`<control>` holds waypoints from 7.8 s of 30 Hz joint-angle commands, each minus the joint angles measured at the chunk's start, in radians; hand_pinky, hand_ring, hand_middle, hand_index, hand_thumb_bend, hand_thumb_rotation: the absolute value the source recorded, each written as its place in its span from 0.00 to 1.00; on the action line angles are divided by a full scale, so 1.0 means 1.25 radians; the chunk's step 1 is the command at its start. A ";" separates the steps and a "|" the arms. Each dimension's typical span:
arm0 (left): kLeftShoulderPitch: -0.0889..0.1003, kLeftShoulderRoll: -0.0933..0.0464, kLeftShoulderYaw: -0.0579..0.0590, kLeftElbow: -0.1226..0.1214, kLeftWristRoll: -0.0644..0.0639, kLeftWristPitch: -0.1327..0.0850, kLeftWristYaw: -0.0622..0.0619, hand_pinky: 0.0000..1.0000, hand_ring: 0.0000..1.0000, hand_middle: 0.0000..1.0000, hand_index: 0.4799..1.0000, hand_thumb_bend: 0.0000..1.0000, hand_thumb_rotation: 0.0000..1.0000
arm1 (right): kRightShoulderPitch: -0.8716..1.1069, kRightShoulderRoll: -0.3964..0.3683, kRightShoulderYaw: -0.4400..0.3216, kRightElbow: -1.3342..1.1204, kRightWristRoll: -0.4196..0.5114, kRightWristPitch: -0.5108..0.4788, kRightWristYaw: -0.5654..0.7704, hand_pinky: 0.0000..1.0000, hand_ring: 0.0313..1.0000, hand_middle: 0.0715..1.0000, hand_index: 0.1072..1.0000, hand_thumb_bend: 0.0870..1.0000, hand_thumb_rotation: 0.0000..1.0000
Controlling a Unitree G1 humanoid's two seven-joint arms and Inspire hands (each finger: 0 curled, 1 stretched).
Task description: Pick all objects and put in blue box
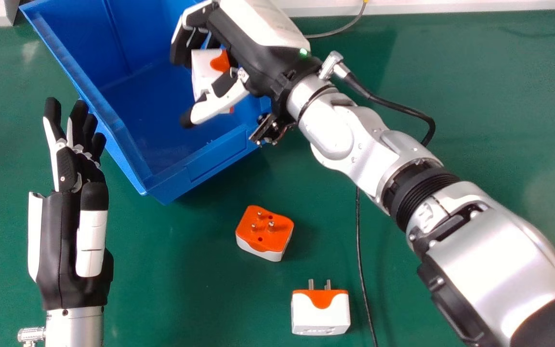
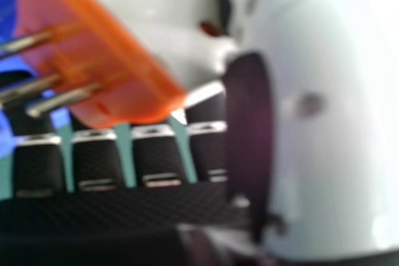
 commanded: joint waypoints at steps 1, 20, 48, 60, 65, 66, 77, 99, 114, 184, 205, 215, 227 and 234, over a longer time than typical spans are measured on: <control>0.006 -0.004 -0.008 -0.015 0.008 -0.014 0.001 1.00 1.00 1.00 1.00 0.84 0.90 | -0.049 0.016 0.008 -0.007 -0.006 0.002 -0.018 0.35 0.42 0.45 0.45 0.45 0.00; -0.022 0.002 -0.010 0.031 0.023 -0.038 0.029 1.00 1.00 0.99 0.95 0.81 0.91 | -0.090 0.049 -0.019 0.002 0.023 0.002 0.027 0.42 0.45 0.49 0.49 0.54 0.01; -0.021 0.010 -0.015 0.031 0.008 -0.038 0.014 1.00 0.98 0.97 0.90 0.77 0.92 | -0.057 -0.008 -0.042 -0.028 0.049 -0.130 0.068 0.75 0.85 0.88 0.82 0.99 0.61; -0.018 0.014 -0.012 0.022 -0.007 -0.040 0.002 1.00 0.99 0.97 0.91 0.79 0.92 | 0.072 -0.135 -0.126 -0.122 0.162 -0.378 0.109 0.71 0.81 0.83 0.81 0.94 0.59; -0.022 0.012 -0.012 0.030 -0.021 -0.041 -0.013 1.00 0.99 0.97 0.91 0.78 0.92 | 0.135 -0.189 -0.163 -0.174 0.208 -0.423 0.131 0.63 0.78 0.81 0.80 0.90 0.57; -0.022 0.013 -0.012 0.030 -0.023 -0.040 -0.015 1.00 0.99 0.97 0.91 0.78 0.92 | 0.153 -0.200 -0.171 -0.189 0.218 -0.430 0.137 0.62 0.77 0.81 0.80 0.90 0.56; -0.003 0.017 -0.009 0.007 -0.042 -0.022 -0.032 1.00 0.99 0.98 0.92 0.79 0.92 | 0.339 -0.318 -0.237 -0.331 0.282 -0.483 0.183 0.62 0.77 0.79 0.79 0.85 0.50; -0.002 0.023 -0.005 -0.008 -0.045 0.004 -0.044 1.00 1.00 0.99 0.95 0.81 0.91 | 0.384 -0.451 -0.248 -0.188 0.197 -0.397 0.134 0.64 0.80 0.82 0.80 0.86 0.43; -0.002 0.016 -0.007 -0.007 -0.056 -0.002 -0.054 1.00 1.00 0.99 0.95 0.80 0.91 | 0.278 -0.422 -0.165 -0.078 0.123 -0.252 0.142 0.79 0.88 0.92 0.91 0.95 0.43; -0.015 0.014 0.008 0.006 -0.065 -0.010 -0.077 1.00 1.00 0.99 0.94 0.76 0.91 | 0.217 -0.380 0.011 -0.028 -0.019 -0.109 0.095 0.78 0.93 1.00 0.99 1.00 0.34; -0.010 0.012 0.008 0.006 -0.064 -0.016 -0.076 1.00 1.00 0.98 0.94 0.75 0.91 | 0.183 -0.356 0.019 -0.022 -0.028 -0.096 0.087 0.76 0.93 1.00 1.00 1.00 0.38; -0.008 0.016 0.007 -0.001 -0.080 -0.007 -0.093 1.00 1.00 0.98 0.93 0.75 0.91 | 0.183 -0.328 0.041 -0.004 -0.048 -0.043 0.081 0.82 0.96 1.00 1.00 1.00 0.38; 0.001 0.011 0.006 -0.008 -0.082 -0.003 -0.094 1.00 1.00 0.98 0.93 0.75 0.90 | 0.193 -0.316 0.029 0.008 -0.046 -0.006 0.082 0.84 0.96 1.00 1.00 1.00 0.39; 0.008 0.012 0.006 -0.022 -0.078 0.006 -0.090 1.00 1.00 0.98 0.94 0.76 0.90 | 0.185 -0.315 0.028 0.013 -0.047 0.011 0.087 0.84 0.95 1.00 1.00 1.00 0.38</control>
